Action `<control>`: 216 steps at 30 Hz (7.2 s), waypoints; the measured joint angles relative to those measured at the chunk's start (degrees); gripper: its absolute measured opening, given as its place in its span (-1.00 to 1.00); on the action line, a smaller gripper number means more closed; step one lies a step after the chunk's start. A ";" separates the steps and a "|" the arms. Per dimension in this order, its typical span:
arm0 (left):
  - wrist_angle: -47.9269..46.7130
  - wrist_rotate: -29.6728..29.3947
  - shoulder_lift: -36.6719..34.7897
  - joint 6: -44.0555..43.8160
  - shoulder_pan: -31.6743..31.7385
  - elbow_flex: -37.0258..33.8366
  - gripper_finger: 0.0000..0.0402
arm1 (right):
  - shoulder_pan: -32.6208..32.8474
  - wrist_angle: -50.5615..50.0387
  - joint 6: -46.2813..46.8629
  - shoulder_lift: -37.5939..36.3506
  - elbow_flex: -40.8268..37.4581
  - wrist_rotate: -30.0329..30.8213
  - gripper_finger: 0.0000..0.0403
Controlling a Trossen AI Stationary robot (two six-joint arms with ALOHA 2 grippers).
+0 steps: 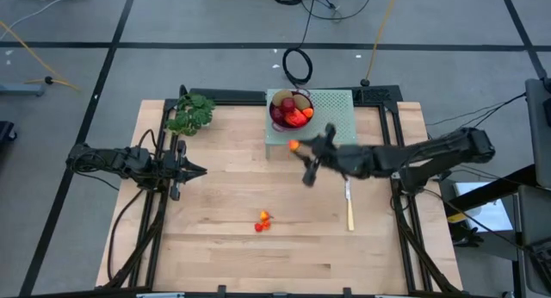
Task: Pick & Place Fruit
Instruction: Put the pear into the dark red colander on the shelf
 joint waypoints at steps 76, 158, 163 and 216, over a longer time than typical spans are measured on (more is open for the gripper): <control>2.12 -1.66 0.02 -0.22 0.00 0.02 -0.84 | -29.01 -2.34 -3.32 1.52 0.09 -16.24 0.07; 19.47 -2.01 27.94 -5.47 -0.04 4.81 -0.84 | -5.82 -5.92 10.54 -55.43 -32.80 -16.52 -1.00; 14.67 -2.03 36.76 -6.77 -0.93 12.03 -0.84 | -5.82 -6.41 8.13 -59.41 -33.07 -18.43 -1.00; -2.74 5.98 91.69 -46.09 -15.03 47.58 -0.84 | -5.82 0.87 8.15 -62.33 -44.00 -30.26 -1.00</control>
